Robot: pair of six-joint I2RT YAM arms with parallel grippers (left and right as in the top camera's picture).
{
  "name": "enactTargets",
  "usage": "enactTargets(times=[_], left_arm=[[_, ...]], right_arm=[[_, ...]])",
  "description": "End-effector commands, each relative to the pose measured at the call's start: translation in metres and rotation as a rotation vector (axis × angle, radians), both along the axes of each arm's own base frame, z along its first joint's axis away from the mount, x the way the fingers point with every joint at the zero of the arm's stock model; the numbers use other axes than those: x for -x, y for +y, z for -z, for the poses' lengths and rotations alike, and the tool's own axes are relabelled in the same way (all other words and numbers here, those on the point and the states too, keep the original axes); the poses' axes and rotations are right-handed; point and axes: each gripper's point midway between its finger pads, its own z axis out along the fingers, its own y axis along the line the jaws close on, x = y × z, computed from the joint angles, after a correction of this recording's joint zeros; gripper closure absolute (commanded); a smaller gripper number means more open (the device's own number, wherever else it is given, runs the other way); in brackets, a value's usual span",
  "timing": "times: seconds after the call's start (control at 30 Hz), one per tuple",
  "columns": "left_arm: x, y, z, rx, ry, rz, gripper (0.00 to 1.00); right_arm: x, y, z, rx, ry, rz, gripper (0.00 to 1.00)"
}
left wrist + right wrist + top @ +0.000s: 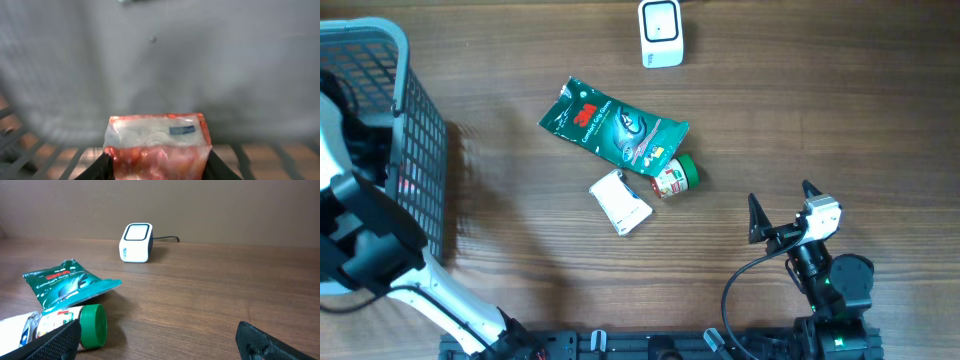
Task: Scan the item barcode
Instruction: 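Grasp the small red box in the basket with the left gripper, then place the red box on the table and return to the basket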
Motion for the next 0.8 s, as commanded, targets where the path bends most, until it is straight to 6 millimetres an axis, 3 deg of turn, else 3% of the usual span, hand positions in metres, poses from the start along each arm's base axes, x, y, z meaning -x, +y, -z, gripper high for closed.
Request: enactTargets(times=[0.0, 0.07, 0.13, 0.2, 0.27, 0.33, 0.4, 0.57, 0.67, 0.7, 0.77], left_arm=[[0.004, 0.010, -0.137, -0.205, -0.248, -0.016, 0.64], [0.018, -0.001, -0.197, -0.279, -0.365, -0.016, 0.64], [0.029, -0.038, -0.257, -0.295, -0.566, 0.027, 0.64], [0.032, -0.082, -0.289, -0.251, -0.712, 0.114, 0.64], [0.027, -0.147, -0.316, -0.203, -0.840, 0.301, 0.64], [0.017, -0.203, -0.314, -0.152, -0.846, 0.493, 0.64], [0.013, -0.247, -0.293, -0.130, -0.764, 0.643, 0.64], [0.013, -0.311, -0.207, -0.109, -0.511, 0.728, 0.65], [0.020, -0.303, -0.135, -0.222, -0.327, 0.637, 0.58], [0.024, -0.300, -0.112, -0.230, -0.281, 0.615, 0.58], [0.028, -0.302, -0.049, -0.209, -0.221, 0.608, 0.60]], right_arm=[[0.000, -0.001, -0.001, 0.006, -0.009, 0.006, 0.00], [0.000, -0.001, -0.001, 0.006, -0.009, 0.006, 0.00], [0.000, -0.001, -0.001, 0.006, -0.009, 0.006, 0.00], [0.000, -0.001, -0.001, 0.006, -0.009, 0.006, 0.00], [0.000, -0.001, -0.001, 0.007, -0.009, 0.006, 0.00], [0.000, -0.001, -0.001, 0.006, -0.009, 0.006, 0.00], [0.000, -0.001, -0.001, 0.006, -0.009, 0.006, 0.00], [0.000, -0.001, -0.001, 0.006, -0.009, 0.006, 0.00], [0.000, -0.001, -0.001, 0.006, -0.009, 0.006, 0.00], [0.000, -0.001, -0.001, 0.007, -0.009, 0.006, 0.00], [0.000, -0.001, -0.001, 0.006, -0.009, 0.006, 0.00]])
